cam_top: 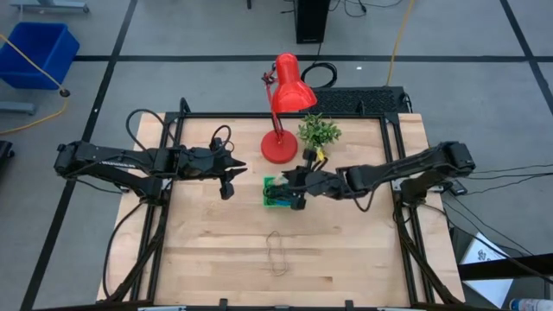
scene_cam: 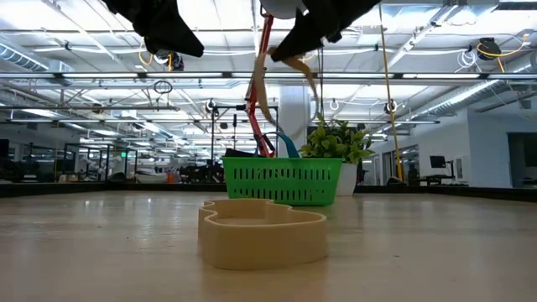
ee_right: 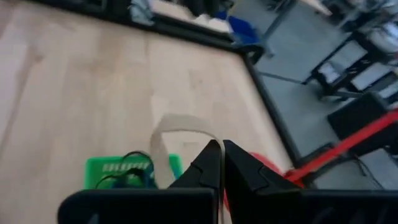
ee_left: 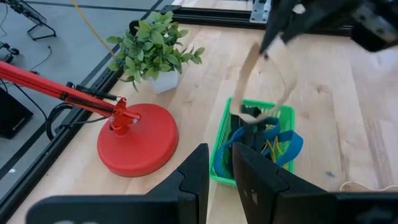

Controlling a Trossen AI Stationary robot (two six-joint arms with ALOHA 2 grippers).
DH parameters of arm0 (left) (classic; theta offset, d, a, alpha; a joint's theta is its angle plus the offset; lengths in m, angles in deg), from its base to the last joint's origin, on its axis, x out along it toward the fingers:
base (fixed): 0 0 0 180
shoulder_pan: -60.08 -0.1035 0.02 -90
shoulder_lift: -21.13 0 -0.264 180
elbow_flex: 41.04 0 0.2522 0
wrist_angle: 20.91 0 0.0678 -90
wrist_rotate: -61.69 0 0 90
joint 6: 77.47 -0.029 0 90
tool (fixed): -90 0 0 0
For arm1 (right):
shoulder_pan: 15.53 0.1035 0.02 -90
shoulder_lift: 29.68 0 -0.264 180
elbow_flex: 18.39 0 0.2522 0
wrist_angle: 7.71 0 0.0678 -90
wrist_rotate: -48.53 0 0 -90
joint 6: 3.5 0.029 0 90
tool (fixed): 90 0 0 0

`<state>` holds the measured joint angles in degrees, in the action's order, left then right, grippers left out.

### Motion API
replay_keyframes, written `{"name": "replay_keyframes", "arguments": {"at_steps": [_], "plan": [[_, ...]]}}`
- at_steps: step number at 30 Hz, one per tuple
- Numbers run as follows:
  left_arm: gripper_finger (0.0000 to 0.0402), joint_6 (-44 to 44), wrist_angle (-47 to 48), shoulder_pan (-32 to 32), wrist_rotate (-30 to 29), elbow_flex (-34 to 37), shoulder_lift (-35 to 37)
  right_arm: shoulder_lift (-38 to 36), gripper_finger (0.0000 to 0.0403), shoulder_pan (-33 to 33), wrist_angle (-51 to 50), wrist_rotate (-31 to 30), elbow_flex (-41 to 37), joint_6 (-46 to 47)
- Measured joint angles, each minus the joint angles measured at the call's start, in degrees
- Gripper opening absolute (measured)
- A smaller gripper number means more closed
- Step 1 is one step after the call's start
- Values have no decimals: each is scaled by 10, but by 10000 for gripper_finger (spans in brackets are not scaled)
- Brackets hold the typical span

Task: Pick and place rubber bands into bin
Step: Put the bottom brown rubber band into the green bin

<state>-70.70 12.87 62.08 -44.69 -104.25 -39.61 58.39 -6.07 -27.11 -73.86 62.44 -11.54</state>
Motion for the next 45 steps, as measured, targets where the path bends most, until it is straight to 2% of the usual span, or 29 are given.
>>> {"name": "replay_keyframes", "arguments": {"at_steps": [3, 9, 13, 19, 23, 29, 36, 38, 45], "plan": [[76, 0, 0, 0, 0, 0, 0, 19, 0, -2, 4, 24, 0, 0], [77, -1, 0, 0, 0, 0, 0, 76, 0, -1, 1, 32, 0, 21], [77, -1, 0, 0, 0, 0, 0, 121, 0, -1, -2, 72, 0, 30], [77, 0, 0, 0, 0, 0, 0, 142, 0, 1, -3, 73, 0, 29], [77, 0, 1, 0, 0, 0, 0, 139, 0, -1, -5, 65, 0, 30], [77, 0, 1, 0, 0, 0, 0, 135, 0, -15, -5, -8, 0, 43], [77, 3, 10, 0, 0, 0, 0, 135, 0, -32, -35, -9, 0, 44], [77, 9, 14, 0, 0, 0, 0, 135, 0, -35, -55, -25, 0, 46], [77, 11, 13, 0, 0, 0, 0, 135, 0, -45, -91, -36, 0, 101]]}}
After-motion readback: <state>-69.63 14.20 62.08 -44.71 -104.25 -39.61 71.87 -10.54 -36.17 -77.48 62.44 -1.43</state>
